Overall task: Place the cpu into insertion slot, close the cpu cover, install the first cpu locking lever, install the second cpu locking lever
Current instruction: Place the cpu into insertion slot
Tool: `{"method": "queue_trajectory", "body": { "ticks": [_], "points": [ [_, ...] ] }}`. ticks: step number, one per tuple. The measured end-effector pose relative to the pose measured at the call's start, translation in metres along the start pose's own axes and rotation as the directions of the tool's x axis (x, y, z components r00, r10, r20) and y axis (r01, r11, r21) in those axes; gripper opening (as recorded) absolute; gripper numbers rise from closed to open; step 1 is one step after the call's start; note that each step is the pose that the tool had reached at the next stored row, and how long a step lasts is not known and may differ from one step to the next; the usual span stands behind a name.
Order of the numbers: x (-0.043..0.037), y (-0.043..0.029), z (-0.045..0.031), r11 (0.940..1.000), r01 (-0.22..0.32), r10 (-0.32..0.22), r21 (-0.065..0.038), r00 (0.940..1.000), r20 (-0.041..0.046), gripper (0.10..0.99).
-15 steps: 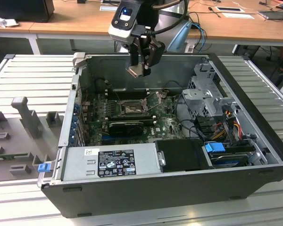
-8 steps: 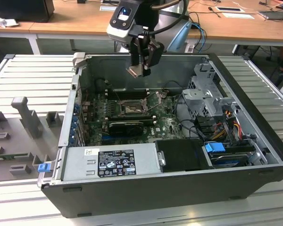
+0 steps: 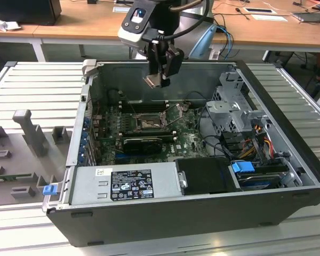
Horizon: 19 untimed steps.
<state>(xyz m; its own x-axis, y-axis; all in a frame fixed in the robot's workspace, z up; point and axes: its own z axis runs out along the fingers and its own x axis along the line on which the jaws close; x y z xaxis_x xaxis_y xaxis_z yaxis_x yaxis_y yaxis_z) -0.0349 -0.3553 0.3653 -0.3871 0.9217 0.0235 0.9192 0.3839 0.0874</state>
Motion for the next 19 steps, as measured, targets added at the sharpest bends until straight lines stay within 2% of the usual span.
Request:
{"method": "queue_trajectory", "body": {
  "ticks": [8,19],
  "points": [
    [-0.0002,-0.0005,0.0052,0.9999,-0.012,0.012,0.0,0.9999,0.0014,0.529],
    [-0.0002,-0.0007,0.0077,0.9955,-0.095,0.095,-0.002,0.9955,0.0084,0.529]
  ]
}}
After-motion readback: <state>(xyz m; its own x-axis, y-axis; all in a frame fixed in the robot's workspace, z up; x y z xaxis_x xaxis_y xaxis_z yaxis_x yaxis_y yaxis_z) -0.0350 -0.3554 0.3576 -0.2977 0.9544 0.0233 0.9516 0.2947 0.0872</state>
